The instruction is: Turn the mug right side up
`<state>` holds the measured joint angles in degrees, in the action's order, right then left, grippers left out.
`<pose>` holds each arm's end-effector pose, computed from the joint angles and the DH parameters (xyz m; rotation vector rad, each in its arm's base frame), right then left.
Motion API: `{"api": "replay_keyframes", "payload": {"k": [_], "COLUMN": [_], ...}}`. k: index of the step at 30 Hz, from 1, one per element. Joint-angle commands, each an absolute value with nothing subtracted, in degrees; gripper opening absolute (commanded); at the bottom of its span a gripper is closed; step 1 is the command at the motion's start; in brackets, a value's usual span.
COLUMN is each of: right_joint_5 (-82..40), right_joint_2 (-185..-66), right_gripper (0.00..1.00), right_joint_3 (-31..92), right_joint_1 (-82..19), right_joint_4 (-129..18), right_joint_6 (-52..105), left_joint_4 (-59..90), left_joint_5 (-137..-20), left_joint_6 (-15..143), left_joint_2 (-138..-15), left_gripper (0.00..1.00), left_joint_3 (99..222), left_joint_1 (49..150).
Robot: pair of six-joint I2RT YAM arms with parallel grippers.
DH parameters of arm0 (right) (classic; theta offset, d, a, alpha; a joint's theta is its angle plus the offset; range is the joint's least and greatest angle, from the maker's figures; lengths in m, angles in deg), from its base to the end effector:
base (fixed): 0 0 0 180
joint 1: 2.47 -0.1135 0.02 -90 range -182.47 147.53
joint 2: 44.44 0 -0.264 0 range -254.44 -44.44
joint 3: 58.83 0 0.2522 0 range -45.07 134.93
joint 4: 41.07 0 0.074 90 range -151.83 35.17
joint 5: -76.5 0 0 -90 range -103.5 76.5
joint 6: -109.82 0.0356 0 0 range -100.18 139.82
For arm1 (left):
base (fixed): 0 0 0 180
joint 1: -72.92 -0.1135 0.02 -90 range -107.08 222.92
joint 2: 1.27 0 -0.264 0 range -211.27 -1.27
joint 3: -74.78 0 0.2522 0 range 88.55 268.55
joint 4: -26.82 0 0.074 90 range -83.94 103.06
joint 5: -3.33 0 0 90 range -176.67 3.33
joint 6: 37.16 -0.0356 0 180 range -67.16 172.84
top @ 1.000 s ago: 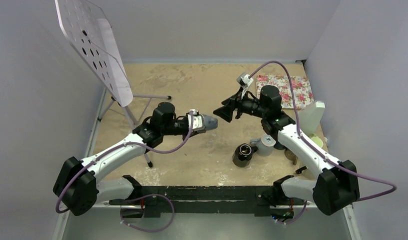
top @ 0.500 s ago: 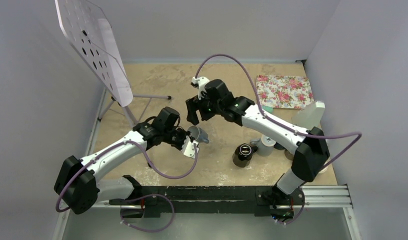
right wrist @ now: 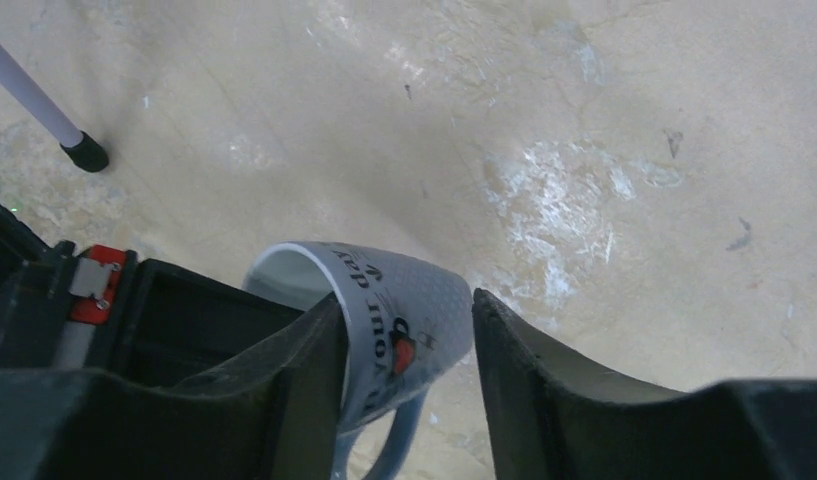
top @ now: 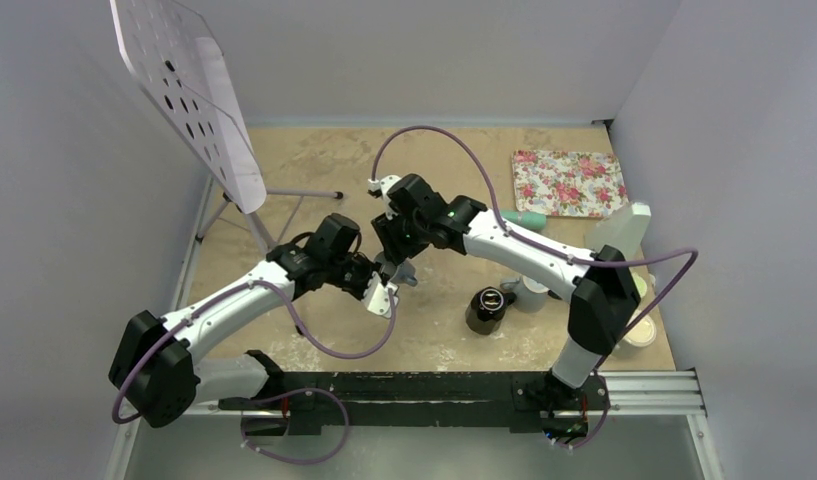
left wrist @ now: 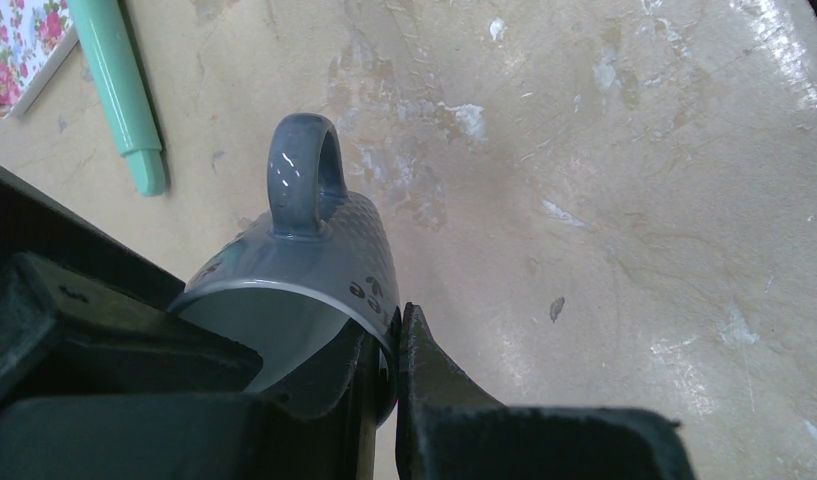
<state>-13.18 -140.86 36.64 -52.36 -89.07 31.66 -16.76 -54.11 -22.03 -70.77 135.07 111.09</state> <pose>0.2409 0.2857 0.2890 -0.8070 2.3483 0.4710 0.1764 -0.1630 0.2376 2.0691 1.0940 -0.3988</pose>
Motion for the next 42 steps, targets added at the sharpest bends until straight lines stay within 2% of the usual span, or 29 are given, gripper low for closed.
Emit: {"api": "replay_keyframes", "payload": {"k": [1,4,6,7,9,10,13,14,15,17,18,19,25,30,37,42], "right_joint_5": [-8.6,-6.3,-5.1,-4.9,-4.0,-3.7,-1.4,-0.3,0.7,1.9,2.4,2.8,0.1,-1.2,-0.6,-0.4], "right_joint_2": [-145.7,-149.0,-150.1,-150.4,-150.9,-151.1,-150.7,-150.1,-149.5,-148.1,-147.4,-146.6,-141.4,-144.0,-152.4,-160.0], "right_gripper": [0.45,0.43,0.38,0.32,0.08,0.00,0.00,0.00,0.00,0.00,0.00,0.00,0.00,0.00,0.00,0.00], "right_joint_3": [42.1,45.1,45.7,45.8,45.9,46.0,45.3,44.7,44.1,43.0,42.7,42.4,42.5,47.6,56.7,62.8], "right_joint_1": [-52.3,-52.5,-52.5,-52.4,-52.5,-52.5,-52.4,-52.3,-52.3,-51.8,-51.5,-50.8,-39.1,-24.2,-8.9,-4.2], "right_joint_4": [-90.2,-92.0,-92.5,-92.4,-92.3,-92.4,-92.2,-91.9,-91.6,-91.1,-90.8,-90.6,-85.9,-82.2,-76.6,-74.1], "right_joint_6": [29.9,29.4,29.1,29.1,29.2,29.4,30.0,30.1,30.2,30.3,30.4,30.6,31.2,32.1,35.8,39.9], "left_joint_4": [-14.8,-13.7,-12.4,-11.8,-10.4,-9.6,-5.5,-3.3,-0.6,2.6,3.0,3.5,8.4,10.8,11.0,10.8], "left_joint_5": [-51.0,-51.6,-52.6,-53.1,-53.6,-53.8,-54.3,-54.4,-54.9,-55.9,-56.2,-56.6,-59.6,-63.0,-64.8,-63.9], "left_joint_6": [-24.0,-23.8,-23.3,-22.9,-21.6,-21.0,-19.2,-18.1,-16.0,-12.4,-10.6,-8.3,13.3,27.6,30.9,29.7], "left_joint_2": [-70.5,-70.5,-70.6,-70.5,-70.6,-70.6,-69.5,-69.1,-68.1,-66.6,-65.7,-64.9,-58.9,-56.3,-53.0,-52.0], "left_gripper": [0.00,0.00,0.00,0.00,0.00,0.00,0.00,0.13,0.39,0.81,0.93,0.99,1.00,1.00,1.00,1.00], "left_joint_3": [138.5,138.3,138.2,138.3,138.2,138.0,135.7,134.5,133.1,131.6,131.6,131.5,129.4,125.9,121.4,119.2], "left_joint_1": [111.3,111.2,111.2,111.2,111.2,111.2,111.2,111.2,111.1,111.0,111.0,111.0,110.7,110.6,110.6,110.5]}}
